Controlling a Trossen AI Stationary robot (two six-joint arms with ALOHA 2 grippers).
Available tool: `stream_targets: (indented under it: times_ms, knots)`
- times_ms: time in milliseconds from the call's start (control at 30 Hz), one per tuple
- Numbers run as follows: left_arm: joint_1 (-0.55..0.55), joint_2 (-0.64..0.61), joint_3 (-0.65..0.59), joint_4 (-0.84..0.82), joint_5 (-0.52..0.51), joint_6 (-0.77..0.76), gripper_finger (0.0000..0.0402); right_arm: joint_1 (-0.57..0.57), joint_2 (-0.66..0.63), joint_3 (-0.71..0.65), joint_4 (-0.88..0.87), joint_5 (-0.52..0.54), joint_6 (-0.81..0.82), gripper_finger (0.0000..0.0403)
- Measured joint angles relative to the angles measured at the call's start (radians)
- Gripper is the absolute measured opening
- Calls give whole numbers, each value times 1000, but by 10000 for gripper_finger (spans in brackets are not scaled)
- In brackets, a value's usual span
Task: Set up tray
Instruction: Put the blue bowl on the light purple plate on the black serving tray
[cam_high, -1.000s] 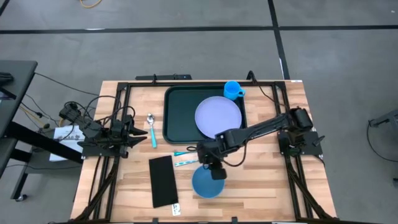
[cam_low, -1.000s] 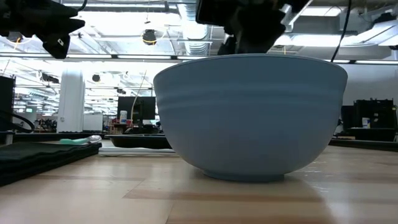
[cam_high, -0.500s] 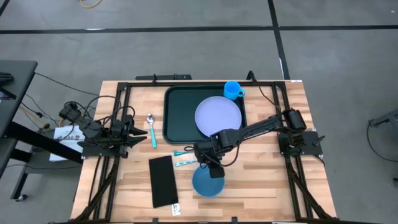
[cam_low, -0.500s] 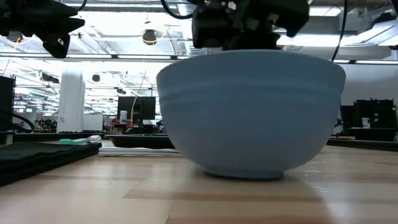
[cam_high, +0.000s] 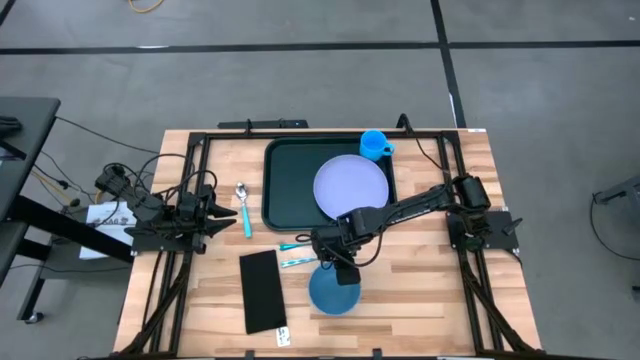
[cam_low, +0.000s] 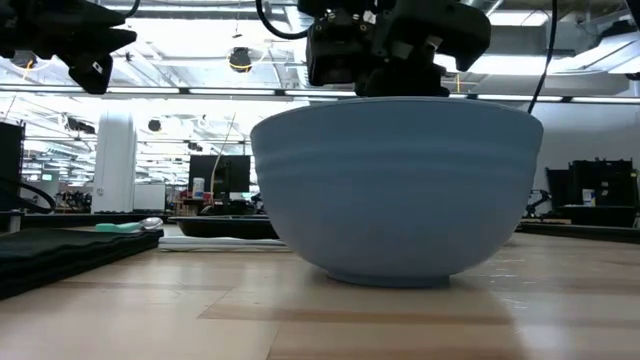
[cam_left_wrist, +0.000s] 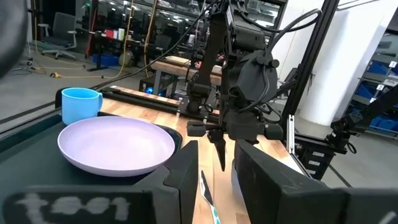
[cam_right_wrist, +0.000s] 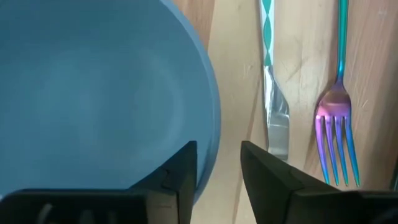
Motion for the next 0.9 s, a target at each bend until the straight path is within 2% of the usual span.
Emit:
stream_targets:
  times_ms: [700, 900]
  knots:
    - [0, 0, 0, 0, 0, -1, 94, 0, 0, 0, -2, -3, 8, 9]
    - [0, 0, 0, 0, 0, -1, 94, 0, 0, 0, -17, -4, 7, 15]
